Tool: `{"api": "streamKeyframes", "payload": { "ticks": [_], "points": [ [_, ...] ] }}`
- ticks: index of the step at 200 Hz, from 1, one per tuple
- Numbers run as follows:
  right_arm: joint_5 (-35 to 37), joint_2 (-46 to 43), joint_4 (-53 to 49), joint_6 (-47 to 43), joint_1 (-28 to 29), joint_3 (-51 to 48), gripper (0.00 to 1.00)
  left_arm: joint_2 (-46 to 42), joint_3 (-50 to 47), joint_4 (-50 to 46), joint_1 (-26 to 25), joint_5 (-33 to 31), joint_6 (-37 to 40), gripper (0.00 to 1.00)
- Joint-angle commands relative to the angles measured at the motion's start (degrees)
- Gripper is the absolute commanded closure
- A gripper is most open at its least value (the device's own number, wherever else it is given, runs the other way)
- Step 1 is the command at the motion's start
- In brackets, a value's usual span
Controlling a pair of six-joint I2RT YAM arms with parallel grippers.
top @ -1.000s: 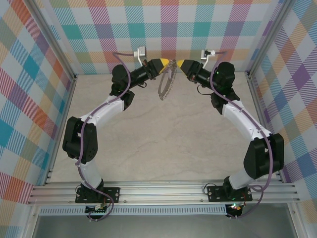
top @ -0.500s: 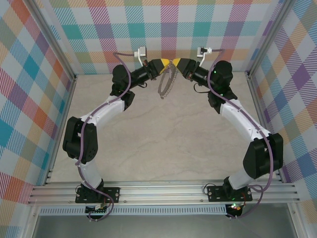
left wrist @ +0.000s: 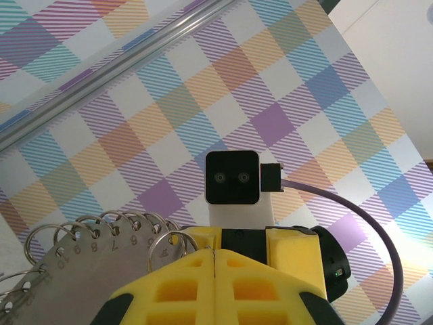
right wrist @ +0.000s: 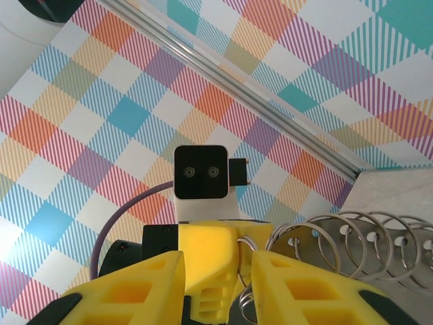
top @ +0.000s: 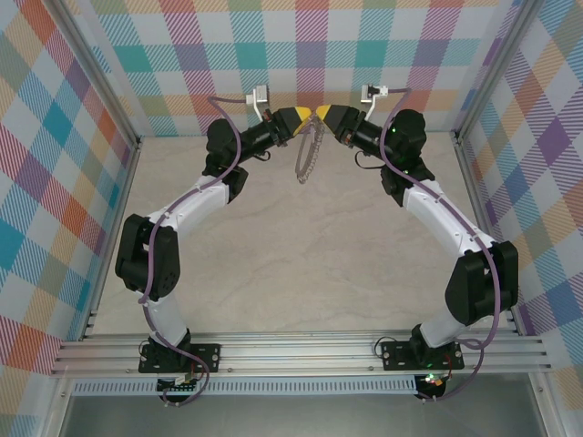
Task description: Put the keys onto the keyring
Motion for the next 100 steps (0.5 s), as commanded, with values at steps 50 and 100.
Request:
{"api": "streamKeyframes", "payload": {
  "ticks": [50,100],
  "points": [
    [2.3,-1.8,0.6,-2.0,0.3,-1.1,0.67,-3.0,-0.2,4.1,-0.7,0.1,-0.5,1.0],
    [3.0,-2.7,0.2,-2.7,0.1,-2.0,0.67,-3.2,-0.3,4.1,-0.7,0.2,-0.4,1.0]
  ]
}}
